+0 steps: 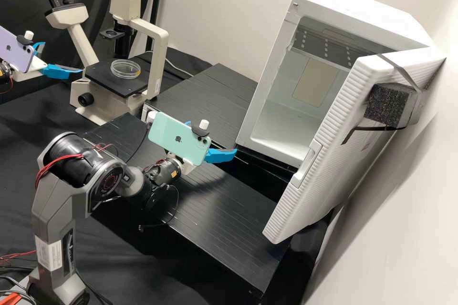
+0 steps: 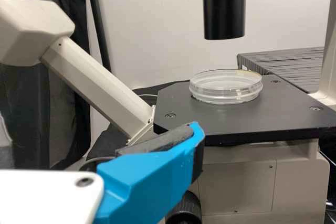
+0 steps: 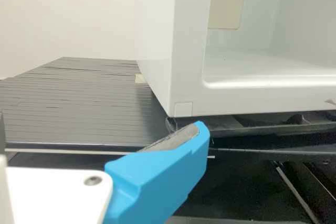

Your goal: Move the petri dish to the bench.

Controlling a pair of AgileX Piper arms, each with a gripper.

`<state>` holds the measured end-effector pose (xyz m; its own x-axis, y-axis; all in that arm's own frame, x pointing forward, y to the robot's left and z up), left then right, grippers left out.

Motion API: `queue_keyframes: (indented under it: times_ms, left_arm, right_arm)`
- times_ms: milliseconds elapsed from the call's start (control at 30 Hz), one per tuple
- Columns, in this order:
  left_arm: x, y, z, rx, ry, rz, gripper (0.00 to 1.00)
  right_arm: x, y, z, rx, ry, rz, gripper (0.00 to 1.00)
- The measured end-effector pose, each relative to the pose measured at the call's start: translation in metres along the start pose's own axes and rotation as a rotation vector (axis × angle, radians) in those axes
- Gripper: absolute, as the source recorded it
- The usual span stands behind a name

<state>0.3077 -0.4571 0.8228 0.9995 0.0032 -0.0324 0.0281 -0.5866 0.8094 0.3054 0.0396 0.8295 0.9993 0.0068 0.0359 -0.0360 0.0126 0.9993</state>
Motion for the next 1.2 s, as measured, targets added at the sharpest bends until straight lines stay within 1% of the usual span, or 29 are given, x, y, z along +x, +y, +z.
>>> queue_keyframes:
  times_ms: [300,400,500,567,700,767,833,933,1033,1167,1200]
  left_arm:
    - [0.000,0.000,0.000,0.000,0.000,0.000,1.00]
    - [0.000,0.000,0.000,0.000,0.000,0.000,1.00]
    - [0.000,0.000,0.000,0.000,0.000,0.000,1.00]
    - [0.000,0.000,0.000,0.000,0.000,0.000,1.00]
    - [0.000,0.000,0.000,0.000,0.000,0.000,1.00]
    - [0.000,0.000,0.000,0.000,0.000,0.000,1.00]
    - [0.000,0.000,0.000,0.000,0.000,0.000,1.00]
    - [0.000,0.000,0.000,0.000,0.000,0.000,1.00]
    - [0.000,0.000,0.000,0.000,0.000,0.000,1.00]
    - [0.000,0.000,0.000,0.000,0.000,0.000,1.00]
    - [0.000,0.000,0.000,0.000,0.000,0.000,1.00]
  right_arm:
    - [0.000,0.000,0.000,0.000,0.001,0.001,1.00]
    - [-0.007,-0.002,0.001,-0.001,0.010,0.007,1.00]
    - [-0.024,-0.007,-0.003,0.000,0.047,0.010,1.00]
    - [-0.037,-0.010,-0.011,0.002,0.089,0.011,1.00]
    - [-0.060,-0.021,-0.033,0.005,0.203,-0.013,1.00]
    - [-0.066,-0.028,-0.045,-0.003,0.251,-0.034,1.00]
    - [-0.073,-0.038,-0.060,-0.021,0.305,-0.059,1.00]
    - [-0.078,-0.048,-0.079,-0.035,0.362,-0.083,1.00]
    - [-0.079,-0.055,-0.101,-0.038,0.423,-0.101,1.00]
    - [-0.073,-0.063,-0.133,-0.018,0.473,-0.117,1.00]
    - [-0.071,-0.066,-0.138,-0.023,0.480,-0.122,1.00]
